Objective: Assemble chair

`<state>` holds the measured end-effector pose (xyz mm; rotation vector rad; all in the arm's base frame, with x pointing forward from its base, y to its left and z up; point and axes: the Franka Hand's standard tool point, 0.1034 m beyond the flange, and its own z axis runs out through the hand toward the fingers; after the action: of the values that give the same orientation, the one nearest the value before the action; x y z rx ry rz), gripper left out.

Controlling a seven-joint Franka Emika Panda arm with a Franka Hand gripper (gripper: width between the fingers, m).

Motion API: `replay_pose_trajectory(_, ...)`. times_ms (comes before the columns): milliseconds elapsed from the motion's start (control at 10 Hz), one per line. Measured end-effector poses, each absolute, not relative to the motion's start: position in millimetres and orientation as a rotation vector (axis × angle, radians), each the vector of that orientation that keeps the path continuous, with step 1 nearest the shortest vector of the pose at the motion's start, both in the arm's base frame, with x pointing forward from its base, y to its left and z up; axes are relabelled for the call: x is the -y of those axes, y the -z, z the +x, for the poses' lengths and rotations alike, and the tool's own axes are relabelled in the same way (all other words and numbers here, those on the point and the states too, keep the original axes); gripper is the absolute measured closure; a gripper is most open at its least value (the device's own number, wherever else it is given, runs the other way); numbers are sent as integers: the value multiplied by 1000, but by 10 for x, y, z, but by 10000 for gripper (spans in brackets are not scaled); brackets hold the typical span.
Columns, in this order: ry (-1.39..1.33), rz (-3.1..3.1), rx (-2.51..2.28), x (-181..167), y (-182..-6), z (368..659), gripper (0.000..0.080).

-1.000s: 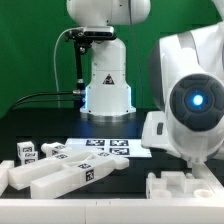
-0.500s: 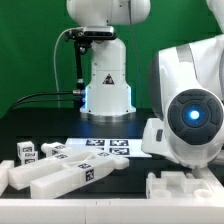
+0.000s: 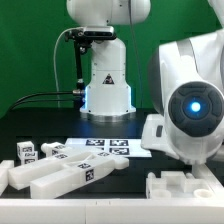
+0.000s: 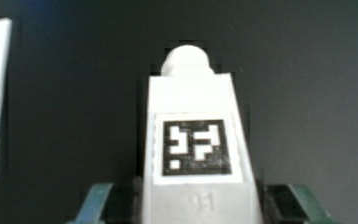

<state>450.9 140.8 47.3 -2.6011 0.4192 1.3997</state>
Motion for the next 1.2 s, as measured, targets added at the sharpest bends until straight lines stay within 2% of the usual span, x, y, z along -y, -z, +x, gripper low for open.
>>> replay_pose_trajectory(300, -1078, -2752, -312, -1063, -1049, 4789, 515)
replay_pose_trajectory(400, -953, -2805, -298, -985, -1220, 4984, 515)
replay_pose_trajectory(500, -848, -2863, -268, -1028, -1308, 5106, 515)
replay_pose_trajectory(800, -506, -2942, -279, -1088, -1261, 5211, 515)
replay_pose_trajectory(900, -374, -2967, -268, -1176, -1026, 5274, 515)
replay_pose_trajectory(1000, -290, -2996, -213, -1198, -952, 5430, 515)
replay_pose_trajectory(1200, -1, -3027, -78, -1174, -1068, 5793, 515)
